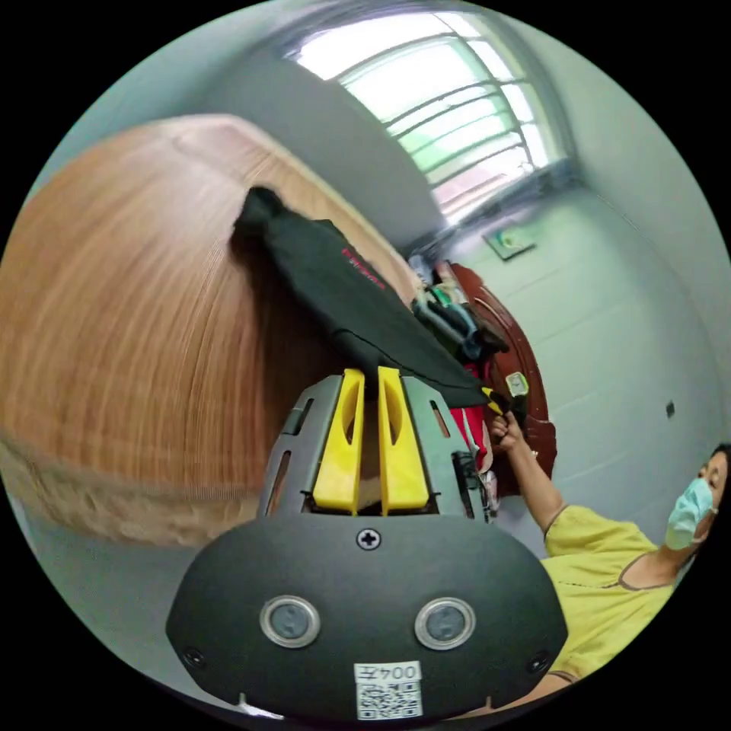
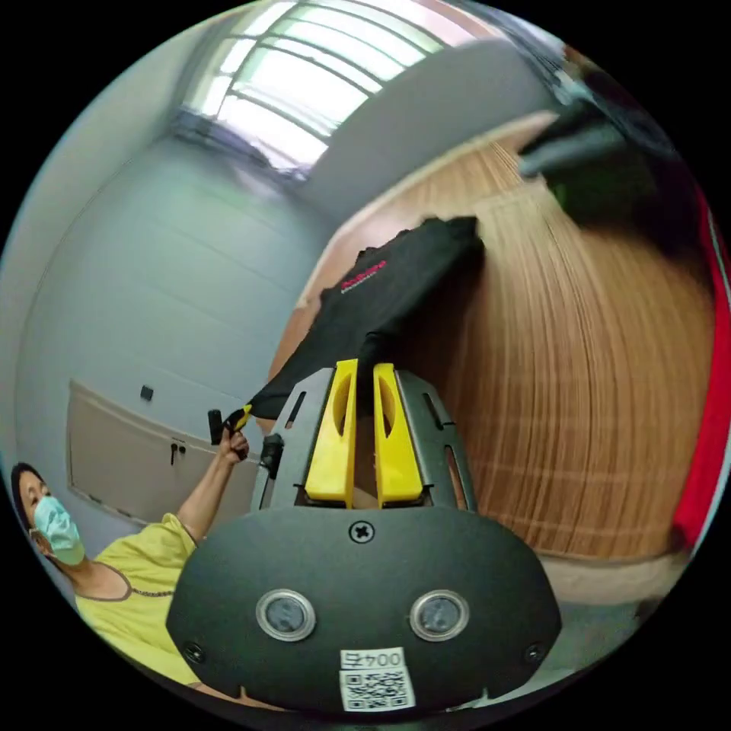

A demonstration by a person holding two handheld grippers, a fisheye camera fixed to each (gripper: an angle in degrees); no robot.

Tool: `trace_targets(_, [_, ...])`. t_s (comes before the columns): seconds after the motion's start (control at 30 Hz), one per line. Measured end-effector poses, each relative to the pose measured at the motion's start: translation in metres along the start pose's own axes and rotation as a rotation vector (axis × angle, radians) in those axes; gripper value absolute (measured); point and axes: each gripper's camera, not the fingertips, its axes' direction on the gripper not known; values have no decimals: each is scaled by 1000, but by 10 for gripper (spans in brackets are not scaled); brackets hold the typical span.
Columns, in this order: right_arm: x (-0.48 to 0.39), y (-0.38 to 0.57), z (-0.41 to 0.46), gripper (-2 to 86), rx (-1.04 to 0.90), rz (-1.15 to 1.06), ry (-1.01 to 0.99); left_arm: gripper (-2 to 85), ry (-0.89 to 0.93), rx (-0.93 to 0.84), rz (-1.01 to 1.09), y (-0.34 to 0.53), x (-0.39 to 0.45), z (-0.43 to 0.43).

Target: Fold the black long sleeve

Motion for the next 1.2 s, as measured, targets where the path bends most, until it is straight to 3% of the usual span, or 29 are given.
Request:
trace_targets(0.1, [68,47,39,46,-39,159,18,33,-44,-70,-87,46,-40,33])
trace_targets(0.23, [112,85,33,46,52,253,-94,32,-24,-50,-106,77,-53,30])
trace_targets(1.2, [141,167,43,47,-74,-11,198,32,-321,-117,4,116,8,32])
